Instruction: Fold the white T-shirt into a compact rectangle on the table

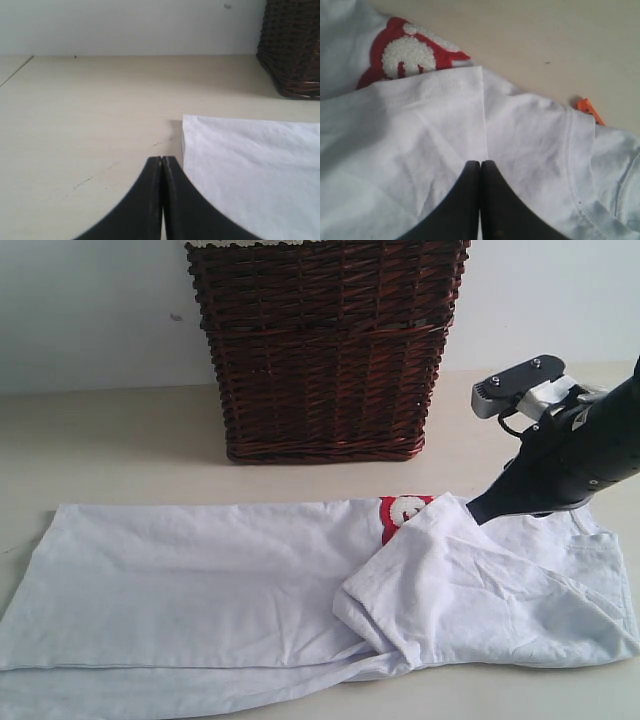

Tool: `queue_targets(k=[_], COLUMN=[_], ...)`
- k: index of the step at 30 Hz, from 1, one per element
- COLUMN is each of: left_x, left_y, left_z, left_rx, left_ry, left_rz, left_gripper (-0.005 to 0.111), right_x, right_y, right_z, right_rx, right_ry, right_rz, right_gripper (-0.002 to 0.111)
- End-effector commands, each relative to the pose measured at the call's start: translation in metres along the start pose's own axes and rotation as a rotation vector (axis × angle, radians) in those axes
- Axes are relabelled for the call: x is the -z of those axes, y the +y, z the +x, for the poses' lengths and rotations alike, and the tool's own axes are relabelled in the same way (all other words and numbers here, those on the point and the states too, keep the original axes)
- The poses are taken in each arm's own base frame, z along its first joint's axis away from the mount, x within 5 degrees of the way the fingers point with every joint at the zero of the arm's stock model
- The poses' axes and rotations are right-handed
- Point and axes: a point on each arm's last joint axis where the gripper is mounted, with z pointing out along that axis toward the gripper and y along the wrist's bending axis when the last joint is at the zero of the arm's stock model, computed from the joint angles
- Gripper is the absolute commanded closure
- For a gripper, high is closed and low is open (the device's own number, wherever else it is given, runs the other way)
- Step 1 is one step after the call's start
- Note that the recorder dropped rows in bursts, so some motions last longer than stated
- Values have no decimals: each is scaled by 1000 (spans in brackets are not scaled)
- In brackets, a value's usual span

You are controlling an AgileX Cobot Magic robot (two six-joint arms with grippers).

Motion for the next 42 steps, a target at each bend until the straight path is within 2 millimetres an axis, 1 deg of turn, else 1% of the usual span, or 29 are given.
queue_targets(k=[1, 4, 7, 10, 14, 19, 20, 22, 24, 26, 27, 28, 29, 30, 31, 32, 34, 37, 39, 40, 42], left_x=[0, 0, 0, 0, 0, 0, 0, 0, 0, 0, 0, 0, 0, 0, 0, 0, 0, 0, 0, 0, 0], left_y=[0, 0, 0, 0, 0, 0, 0, 0, 0, 0, 0, 0, 0, 0, 0, 0, 0, 0, 0, 0, 0], left_z=[0, 0, 0, 0, 0, 0, 0, 0, 0, 0, 0, 0, 0, 0, 0, 0, 0, 0, 0, 0, 0], left_rx=[6, 6, 8, 6, 4, 4, 4, 6, 6, 6, 6, 6, 6, 4, 4, 4, 4, 6, 6, 6, 6], left_ry=[-6, -6, -6, -6, -6, -6, -6, -6, -6, -6, -6, -6, -6, -6, -6, -6, -6, -6, -4, -4, -4], left_rz=[-1, -1, -1, -2, -2, -2, -2, -2, -2, -2, -2, -2, -2, -2, -2, -2, -2, -2, -2, -2, -2], left_gripper=[107, 107, 107, 107, 107, 107, 107, 107, 107, 107, 107, 107, 107, 107, 107, 107, 107, 107, 107, 107, 107], right_x=[2, 2, 2, 2, 10, 15, 17, 22, 32, 43, 47, 50, 53, 54, 54, 52, 45, 29, 17, 5, -6], right_y=[-1, -1, 0, -1, -3, -2, -4, -16, -33, -53, -61, -74, -83, -92, -99, -107, -116, -123, -126, -127, -130], right_z=[-1, -1, 0, -2, -2, 1, 2, 1, 2, 7, 11, 17, 23, 29, 35, 42, 52, 60, 57, 54, 51], right_rx=[-19, -60, -194, -194, -141, -158, -191, -279, -353, -428, -458, -512, -557, -602, -631, -674, -722, -723, -717, -708, -704], right_ry=[-22, -17, -8, -24, -34, 0, 9, 29, 56, 81, 89, 103, 114, 130, 151, 178, 224, 269, 270, 265, 255], right_rz=[3, 1, -3, 5, 29, 19, 25, 52, 83, 108, 120, 138, 151, 163, 168, 175, 170, 147, 93, 42, 10], right_gripper=[108, 108, 108, 108, 108, 108, 108, 101, 88, 67, 57, 47, 40, 37, 37, 38, 38, 38, 38, 38, 38])
